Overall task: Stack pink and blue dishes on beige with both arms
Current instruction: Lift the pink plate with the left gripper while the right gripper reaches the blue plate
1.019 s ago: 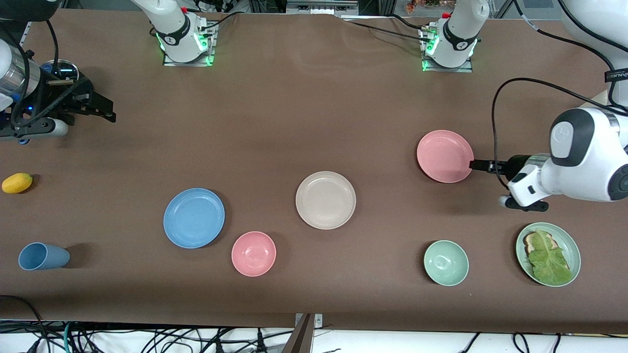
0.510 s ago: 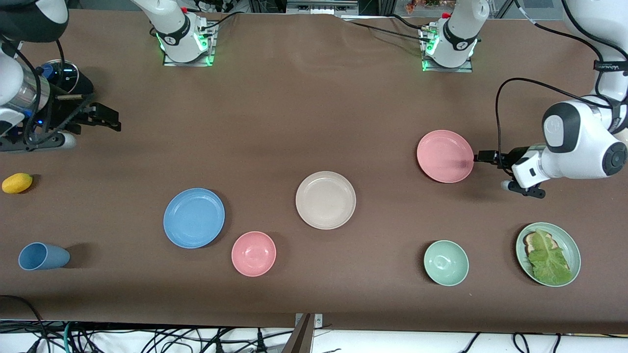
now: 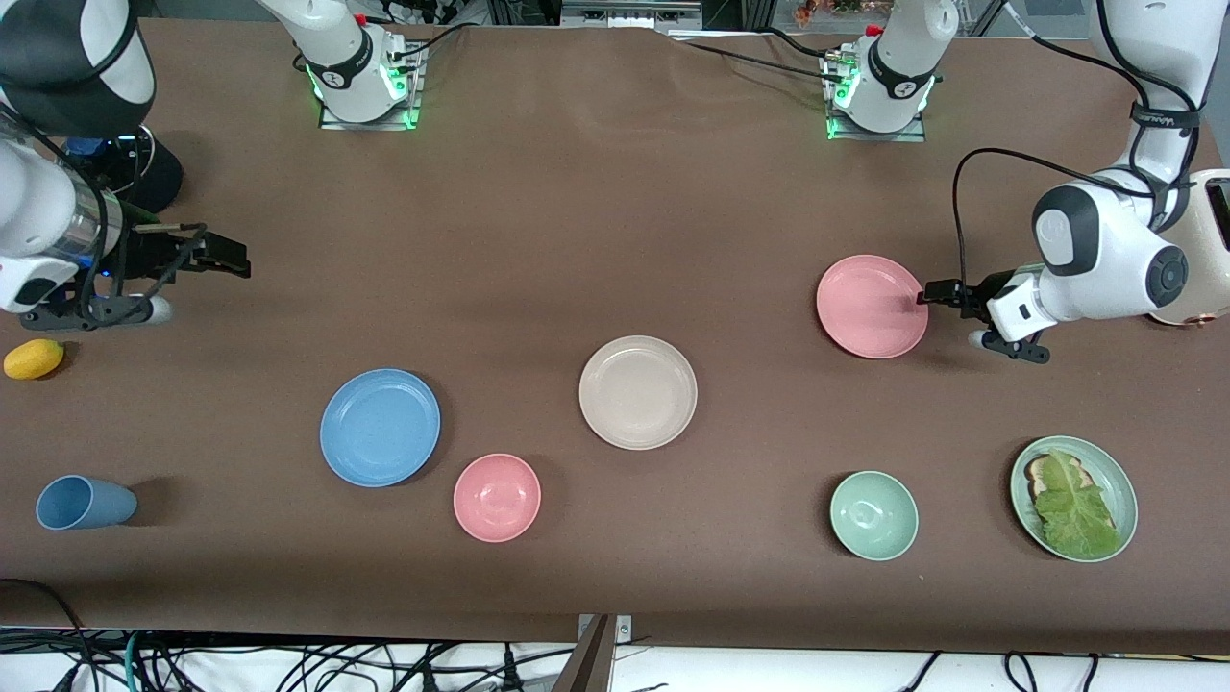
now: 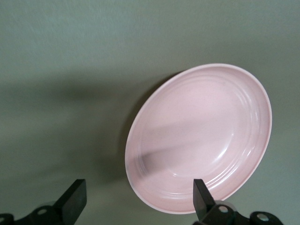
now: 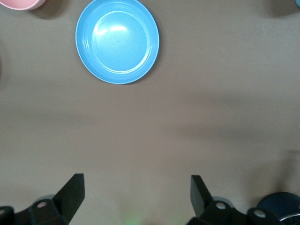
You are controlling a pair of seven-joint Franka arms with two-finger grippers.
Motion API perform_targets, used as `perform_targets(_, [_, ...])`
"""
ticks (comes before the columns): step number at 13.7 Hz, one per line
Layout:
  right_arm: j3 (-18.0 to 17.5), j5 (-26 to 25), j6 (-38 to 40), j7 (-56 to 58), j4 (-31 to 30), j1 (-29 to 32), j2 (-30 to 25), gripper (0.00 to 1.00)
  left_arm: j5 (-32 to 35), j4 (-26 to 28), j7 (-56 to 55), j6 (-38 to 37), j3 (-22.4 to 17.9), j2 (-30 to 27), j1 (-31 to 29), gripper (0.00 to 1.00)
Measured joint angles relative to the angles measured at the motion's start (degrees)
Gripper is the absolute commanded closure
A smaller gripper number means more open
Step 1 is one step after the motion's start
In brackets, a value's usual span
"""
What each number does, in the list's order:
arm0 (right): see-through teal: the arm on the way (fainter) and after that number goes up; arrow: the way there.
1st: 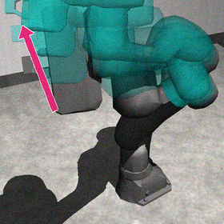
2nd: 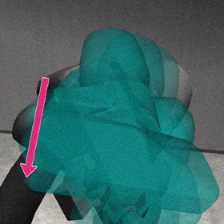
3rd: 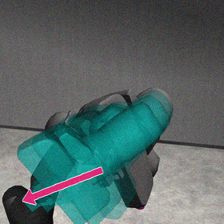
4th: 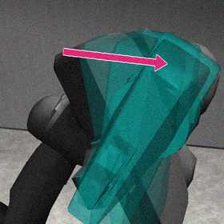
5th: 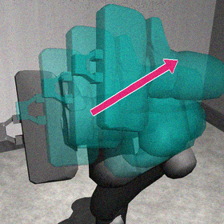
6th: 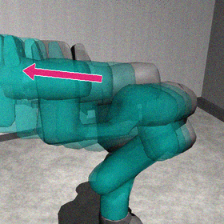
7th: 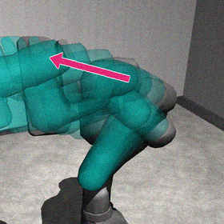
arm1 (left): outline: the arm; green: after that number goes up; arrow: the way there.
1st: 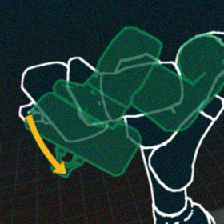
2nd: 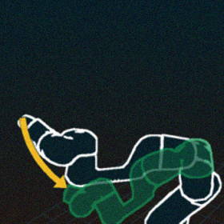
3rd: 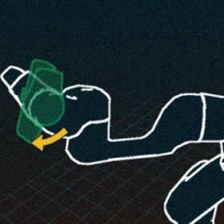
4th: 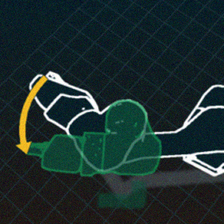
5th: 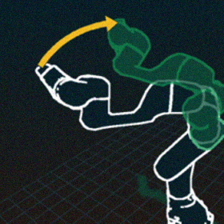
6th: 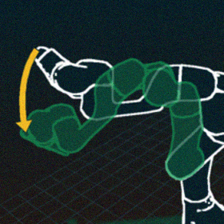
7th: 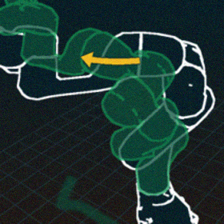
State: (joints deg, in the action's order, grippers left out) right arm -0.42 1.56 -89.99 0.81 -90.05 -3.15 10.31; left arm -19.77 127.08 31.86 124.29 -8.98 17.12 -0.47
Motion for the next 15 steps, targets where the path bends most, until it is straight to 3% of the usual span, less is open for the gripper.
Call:
perform_targets(8, [0.04,-0.91,-0.72,0.39,0.09,0.39,0.89,0.0,-3.57,2.66,0.15,2.92,-0.01,0.14,-0.77,0.0])
perform_targets(13, [0.03,-1.14,-6.01,0.47,0.22,0.39,2.95,0.0,-6.06,3.16,0.18,6.58,0.16,2.61,-0.19,0.0])
perform_targets(14, [0.03,-1.15,-6.49,0.48,0.44,0.39,3.77,0.0,-6.73,3.16,0.18,6.95,0.18,3.04,-0.08,0.01])
perform_targets(15, [0.04,-1.15,-7.06,0.49,0.84,0.39,4.83,0.0,-7.45,3.16,0.21,7.3,0.19,3.42,0.13,0.08])
